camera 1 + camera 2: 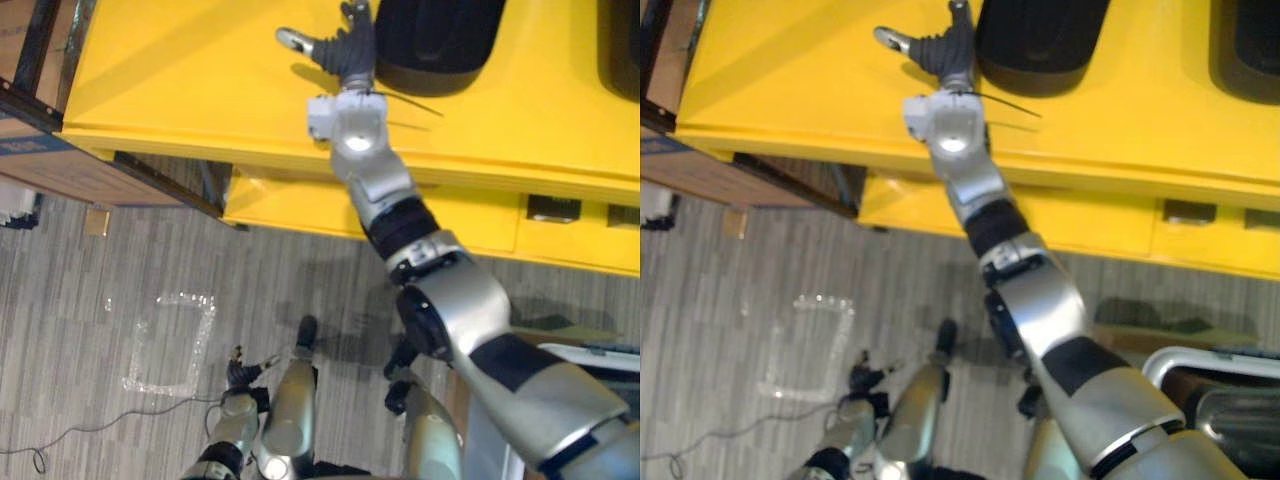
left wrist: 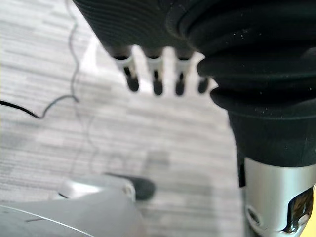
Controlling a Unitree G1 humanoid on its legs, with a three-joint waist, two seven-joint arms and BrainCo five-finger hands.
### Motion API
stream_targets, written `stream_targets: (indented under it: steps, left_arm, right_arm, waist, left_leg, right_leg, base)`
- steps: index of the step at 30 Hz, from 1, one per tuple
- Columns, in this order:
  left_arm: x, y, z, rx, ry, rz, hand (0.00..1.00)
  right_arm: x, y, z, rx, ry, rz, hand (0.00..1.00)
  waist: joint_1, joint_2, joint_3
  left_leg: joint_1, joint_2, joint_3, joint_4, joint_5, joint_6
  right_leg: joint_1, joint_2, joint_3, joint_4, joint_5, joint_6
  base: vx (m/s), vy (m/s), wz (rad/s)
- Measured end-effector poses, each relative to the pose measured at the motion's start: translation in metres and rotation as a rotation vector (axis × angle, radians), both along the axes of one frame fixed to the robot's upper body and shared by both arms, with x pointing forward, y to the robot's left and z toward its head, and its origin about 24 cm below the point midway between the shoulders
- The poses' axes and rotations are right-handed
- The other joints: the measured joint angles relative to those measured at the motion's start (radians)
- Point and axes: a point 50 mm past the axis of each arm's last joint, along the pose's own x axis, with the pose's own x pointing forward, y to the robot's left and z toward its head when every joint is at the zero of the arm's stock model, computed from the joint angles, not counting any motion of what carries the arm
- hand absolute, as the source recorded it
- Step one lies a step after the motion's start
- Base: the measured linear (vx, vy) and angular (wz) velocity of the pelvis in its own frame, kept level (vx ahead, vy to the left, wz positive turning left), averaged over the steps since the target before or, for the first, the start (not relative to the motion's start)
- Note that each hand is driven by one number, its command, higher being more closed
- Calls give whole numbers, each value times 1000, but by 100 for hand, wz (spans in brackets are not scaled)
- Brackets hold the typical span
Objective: Walk over and take plastic housings, then place them on the shelf
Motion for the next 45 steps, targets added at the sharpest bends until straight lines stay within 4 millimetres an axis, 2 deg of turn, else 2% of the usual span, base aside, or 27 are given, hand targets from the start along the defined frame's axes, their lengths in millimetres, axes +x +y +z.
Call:
stream_targets:
  steps: [15,19,22,25,27,29,32,33,34,36,42,45]
  left_arm:
    - [0,0,0,0,3,-3,0]
    - [0,-1,-1,1,7,-5,0]
    - [-1,-2,-1,-4,9,-3,0]
    - [-3,-4,-3,-12,20,1,0]
    - [-4,-4,-4,-22,28,15,0]
    - [-7,0,-5,-24,36,43,0]
    - [-8,1,-6,-22,44,41,0]
    - [-6,1,-5,-19,41,40,0]
    - [-7,0,-6,-20,45,38,0]
    - [-5,-1,-5,-21,39,37,0]
    - [-5,1,-4,-12,26,41,0]
    - [-5,5,-4,1,29,40,0]
  right_arm:
    - [1,-2,-7,-14,3,-27,0]
    - [-6,2,-12,-19,-29,20,0]
    - [-22,9,-18,-14,-96,115,0]
    - [-48,13,-22,-3,-206,203,0]
    - [-69,10,-23,27,-297,256,0]
    - [-100,-1,-28,74,-407,327,0]
    - [-121,-15,-46,98,-438,366,0]
    - [-125,-20,-59,99,-409,363,100]
    - [-127,-22,-75,87,-362,363,100]
    - [-128,-23,-88,81,-312,362,100]
    - [-136,-13,-102,13,-291,385,100]
    - [-137,-10,-107,2,-275,385,100]
  waist:
    - [-2,0,0]
    - [-5,0,0]
    - [-12,0,0]
    - [-38,-4,3]
    - [-63,-7,5]
    - [-95,-28,17]
    - [-135,-48,27]
    - [-150,-52,29]
    - [-159,-54,29]
    - [-162,-58,31]
    - [-164,-70,29]
    - [-163,-86,24]
  left_leg:
    - [10,-1,12,-8,0,0]
    - [11,-2,13,-8,0,0]
    - [14,-1,16,-8,0,0]
    - [35,-2,36,-20,-1,2]
    - [48,-2,50,-29,-3,4]
    - [65,-2,83,-34,-8,7]
    - [65,-1,102,-35,-11,7]
    - [64,0,106,-37,-12,7]
    - [64,2,111,-37,-15,7]
    - [65,4,123,-37,-18,6]
    - [64,5,121,-36,-22,7]
    - [65,4,119,-33,-23,8]
  right_leg:
    - [1,-1,7,4,1,-1]
    - [1,-2,7,5,0,-1]
    - [0,-3,10,7,0,-1]
    - [0,-8,29,13,0,0]
    - [0,-9,43,14,1,2]
    - [-5,-6,67,12,-2,6]
    - [-21,-4,87,13,-1,7]
    - [-25,-2,91,13,0,6]
    - [-27,-1,94,13,1,4]
    - [-34,3,105,13,2,3]
    - [-31,4,105,14,3,4]
    - [-26,3,103,14,3,4]
  base:
    - [-1,7,-1]
    - [0,0,0]
    - [0,0,0]
    - [1,31,-14]
    - [-5,36,-24]
    - [-1,27,-32]
    - [12,12,-24]
    - [36,5,-14]
    - [39,5,-13]
    - [39,10,-13]
    - [34,16,1]
    - [14,28,4]
